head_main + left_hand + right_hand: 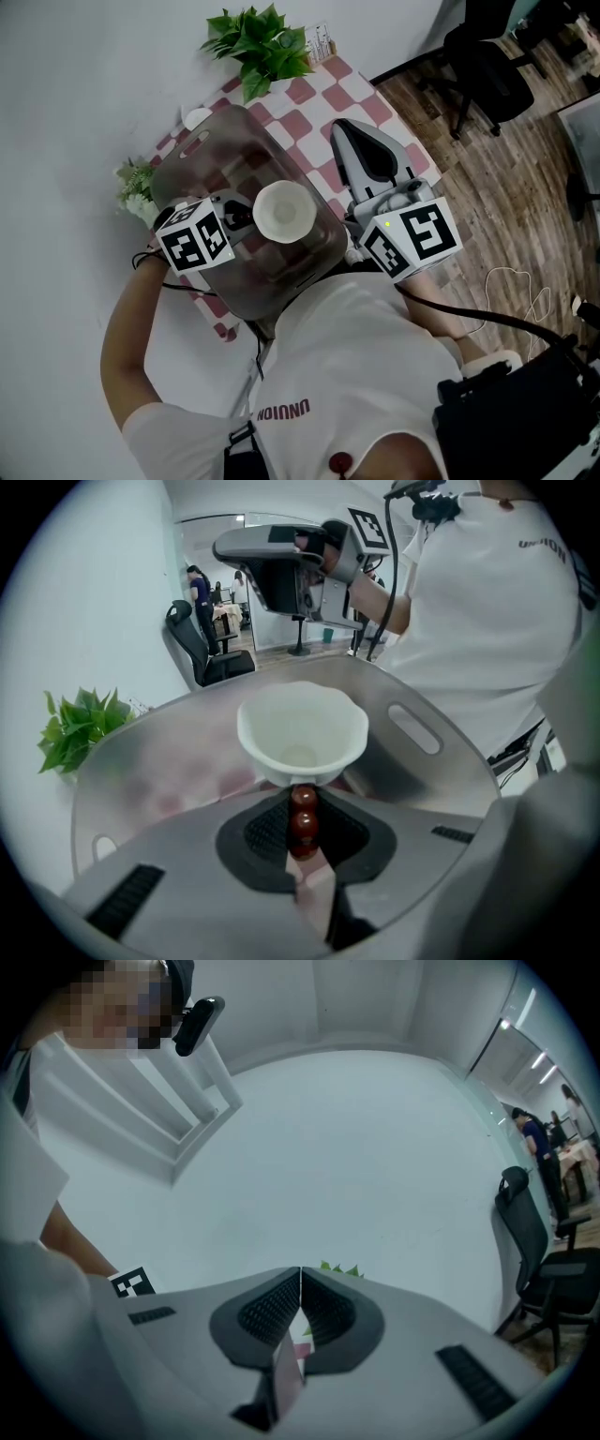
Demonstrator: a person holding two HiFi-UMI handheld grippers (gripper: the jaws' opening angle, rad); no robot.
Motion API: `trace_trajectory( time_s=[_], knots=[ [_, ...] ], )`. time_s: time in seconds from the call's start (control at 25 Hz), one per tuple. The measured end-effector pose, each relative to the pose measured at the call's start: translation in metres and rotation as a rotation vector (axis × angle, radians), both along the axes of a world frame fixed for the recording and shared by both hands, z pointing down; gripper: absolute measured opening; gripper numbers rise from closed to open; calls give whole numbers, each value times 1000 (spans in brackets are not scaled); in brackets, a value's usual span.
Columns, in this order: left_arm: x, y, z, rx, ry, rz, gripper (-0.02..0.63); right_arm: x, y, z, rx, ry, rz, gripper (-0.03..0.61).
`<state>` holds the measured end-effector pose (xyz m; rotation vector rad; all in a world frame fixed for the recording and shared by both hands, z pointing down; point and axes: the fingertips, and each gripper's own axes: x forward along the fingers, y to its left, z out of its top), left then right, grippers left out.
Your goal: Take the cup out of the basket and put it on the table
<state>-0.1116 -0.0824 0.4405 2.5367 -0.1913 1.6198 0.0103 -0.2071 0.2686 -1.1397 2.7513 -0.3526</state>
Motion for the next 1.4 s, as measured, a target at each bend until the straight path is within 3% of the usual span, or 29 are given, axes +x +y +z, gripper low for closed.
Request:
trace_trajectory(
  time_s=[0.6, 1.4],
  knots=[
    [-13, 0, -30, 81, 55, -147, 46, -16, 11, -5, 17, -11, -70, 18],
    [-36, 22, -76, 203, 128, -413, 46, -56, 39, -11, 32, -39, -235, 18]
  ],
)
